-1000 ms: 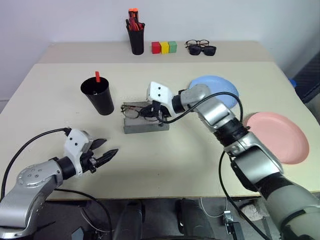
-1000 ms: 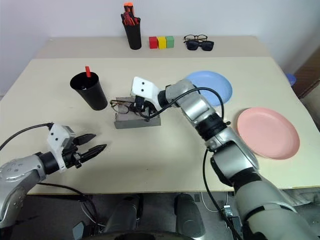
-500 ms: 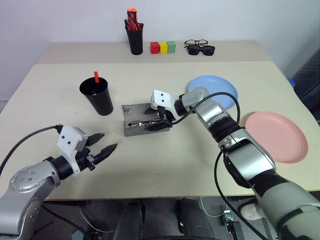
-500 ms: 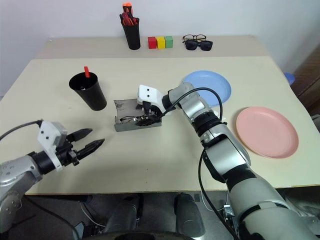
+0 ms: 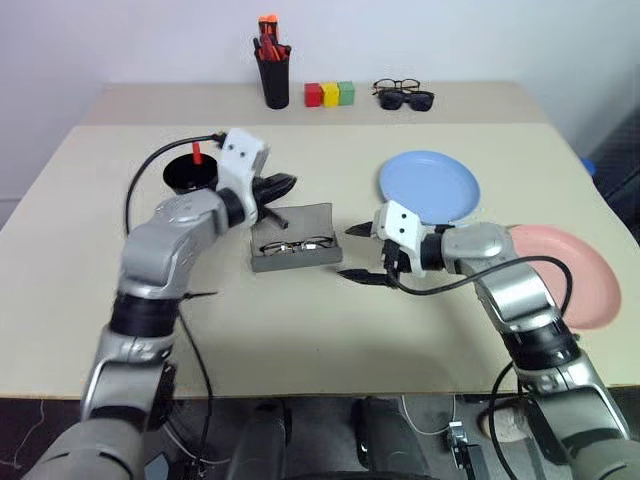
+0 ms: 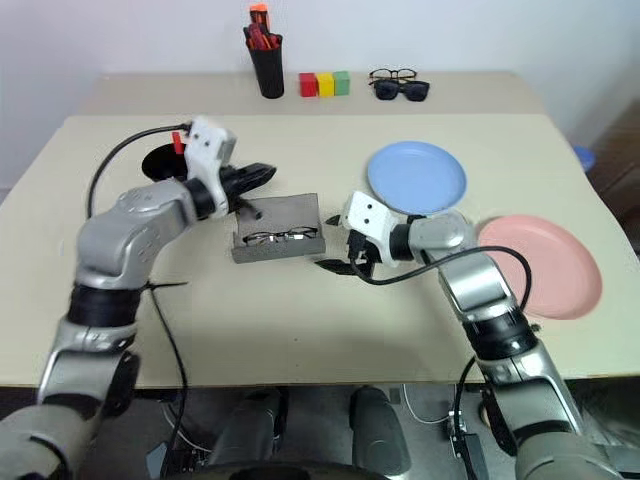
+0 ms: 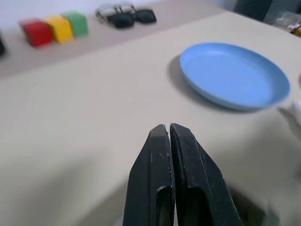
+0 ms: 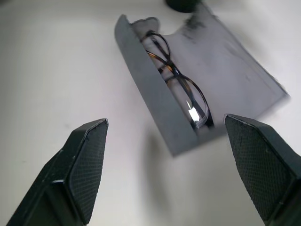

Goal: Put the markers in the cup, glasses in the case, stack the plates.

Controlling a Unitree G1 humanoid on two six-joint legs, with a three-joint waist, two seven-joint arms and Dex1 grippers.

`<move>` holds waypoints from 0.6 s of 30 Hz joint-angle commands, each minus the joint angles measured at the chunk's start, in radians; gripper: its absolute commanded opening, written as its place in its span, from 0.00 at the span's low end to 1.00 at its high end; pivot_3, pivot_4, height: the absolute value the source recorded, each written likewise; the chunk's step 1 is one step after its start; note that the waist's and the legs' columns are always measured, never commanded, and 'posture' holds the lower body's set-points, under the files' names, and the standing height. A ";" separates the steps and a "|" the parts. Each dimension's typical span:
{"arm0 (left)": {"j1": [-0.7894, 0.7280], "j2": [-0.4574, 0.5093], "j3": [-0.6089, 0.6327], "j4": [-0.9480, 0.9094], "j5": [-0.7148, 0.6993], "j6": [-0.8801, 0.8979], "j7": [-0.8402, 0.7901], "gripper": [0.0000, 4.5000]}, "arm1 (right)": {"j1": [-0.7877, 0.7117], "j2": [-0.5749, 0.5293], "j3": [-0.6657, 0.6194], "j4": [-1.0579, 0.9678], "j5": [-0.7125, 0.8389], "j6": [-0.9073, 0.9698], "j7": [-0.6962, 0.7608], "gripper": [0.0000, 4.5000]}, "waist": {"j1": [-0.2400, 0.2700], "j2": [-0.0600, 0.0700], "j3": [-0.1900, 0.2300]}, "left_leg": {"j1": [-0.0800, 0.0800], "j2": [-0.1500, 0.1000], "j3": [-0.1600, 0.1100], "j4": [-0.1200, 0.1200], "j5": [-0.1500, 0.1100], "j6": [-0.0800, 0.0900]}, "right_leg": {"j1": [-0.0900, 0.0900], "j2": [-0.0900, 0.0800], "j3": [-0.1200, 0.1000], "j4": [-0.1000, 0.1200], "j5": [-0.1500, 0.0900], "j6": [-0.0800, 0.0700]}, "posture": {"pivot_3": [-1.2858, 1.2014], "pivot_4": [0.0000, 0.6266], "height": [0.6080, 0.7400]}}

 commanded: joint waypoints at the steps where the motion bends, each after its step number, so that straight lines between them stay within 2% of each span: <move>1: -0.145 -0.030 -0.083 0.233 0.122 0.011 0.032 0.01 | 0.082 -0.011 -0.049 -0.207 0.047 0.114 -0.077 0.89 | -0.003 0.000 0.000 | 0.000 0.000 0.000 -0.001 0.000 0.000 | 0.000 0.000 0.000 0.000 0.000 0.000 | 0.52 0.24 1.00; 6: -0.319 -0.067 -0.132 0.552 0.194 0.013 -0.035 0.01 | 0.162 -0.014 -0.053 -0.362 0.082 0.219 -0.158 0.89 | -0.001 0.000 0.000 | -0.001 -0.001 0.001 0.000 0.000 0.000 | 0.000 -0.001 0.000 0.000 0.000 0.000 | 0.52 0.24 1.00; 11: -0.431 -0.090 -0.110 0.782 0.212 0.026 -0.116 0.01 | 0.187 -0.022 -0.081 -0.422 0.117 0.280 -0.218 0.89 | 0.004 -0.001 0.001 | -0.001 -0.001 0.000 0.000 0.000 0.000 | 0.000 -0.001 0.000 -0.001 0.000 0.001 | 0.52 0.24 1.00; 14: -0.466 -0.092 -0.104 0.853 0.216 0.047 -0.170 0.01 | 0.195 -0.034 -0.081 -0.428 0.128 0.288 -0.237 0.89 | 0.004 -0.001 0.001 | -0.001 -0.001 0.000 0.000 0.000 0.000 | 0.000 -0.001 0.000 -0.001 0.000 0.001 | 0.52 0.24 1.00; 18: -0.454 -0.070 -0.121 0.820 0.224 0.069 -0.259 0.01 | 0.184 -0.044 -0.075 -0.417 0.145 0.285 -0.248 0.89 | 0.001 -0.001 0.001 | -0.001 -0.001 0.000 0.000 0.000 0.000 | 0.000 -0.001 0.000 0.000 -0.001 0.001 | 0.52 0.24 1.00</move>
